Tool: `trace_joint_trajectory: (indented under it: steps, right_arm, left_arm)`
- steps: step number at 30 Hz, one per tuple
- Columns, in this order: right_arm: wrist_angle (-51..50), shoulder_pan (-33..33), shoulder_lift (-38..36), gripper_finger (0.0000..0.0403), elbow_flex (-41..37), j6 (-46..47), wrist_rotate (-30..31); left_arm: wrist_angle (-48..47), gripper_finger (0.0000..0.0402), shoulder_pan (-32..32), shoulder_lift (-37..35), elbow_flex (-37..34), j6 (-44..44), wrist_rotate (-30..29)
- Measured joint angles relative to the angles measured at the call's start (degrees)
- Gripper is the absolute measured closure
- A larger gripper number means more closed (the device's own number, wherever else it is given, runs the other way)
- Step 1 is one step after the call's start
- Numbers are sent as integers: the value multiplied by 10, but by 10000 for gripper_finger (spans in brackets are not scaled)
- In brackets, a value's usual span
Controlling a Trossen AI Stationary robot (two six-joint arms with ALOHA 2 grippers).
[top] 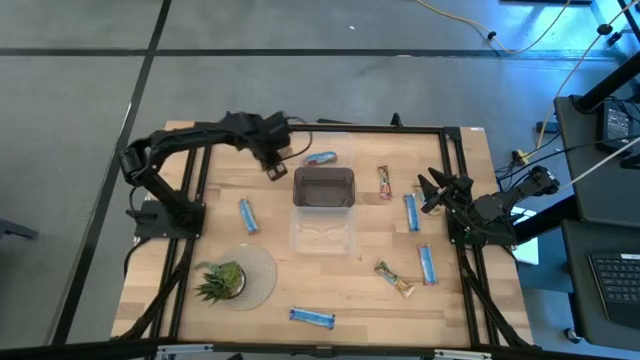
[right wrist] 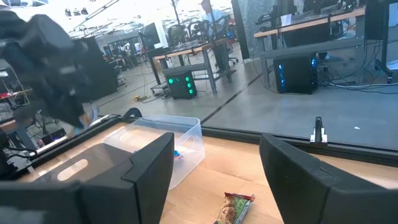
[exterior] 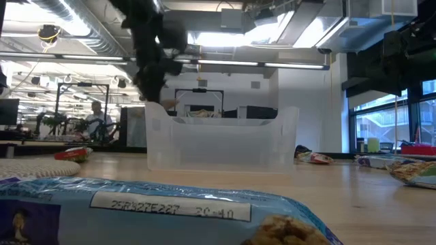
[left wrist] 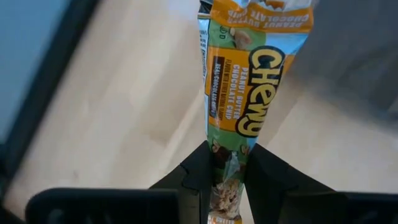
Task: Pick and place Granola Bars by type
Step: Put the yellow granola bar into the black bin
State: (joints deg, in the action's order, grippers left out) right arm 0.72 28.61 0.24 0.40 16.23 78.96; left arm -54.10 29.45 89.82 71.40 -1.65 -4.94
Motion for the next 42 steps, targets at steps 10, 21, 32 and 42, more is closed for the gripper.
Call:
trace_joint_trajectory:
  steps: [10, 21, 32, 42]
  right_arm:
    - [0, 0, 0, 164, 0, 16, 0]
    - [0, 0, 0, 164, 0, 17, 0]
    - [0, 0, 0, 164, 0, 17, 0]
    - [0, 0, 0, 164, 0, 16, 0]
  left_arm:
    - [113, 332, -64, -1, 73, 4, 32]
    - [214, 332, -126, 85, 73, 14, 98]
    - [210, 331, -162, 174, 73, 48, 95]
    - [215, 331, -162, 186, 73, 49, 95]
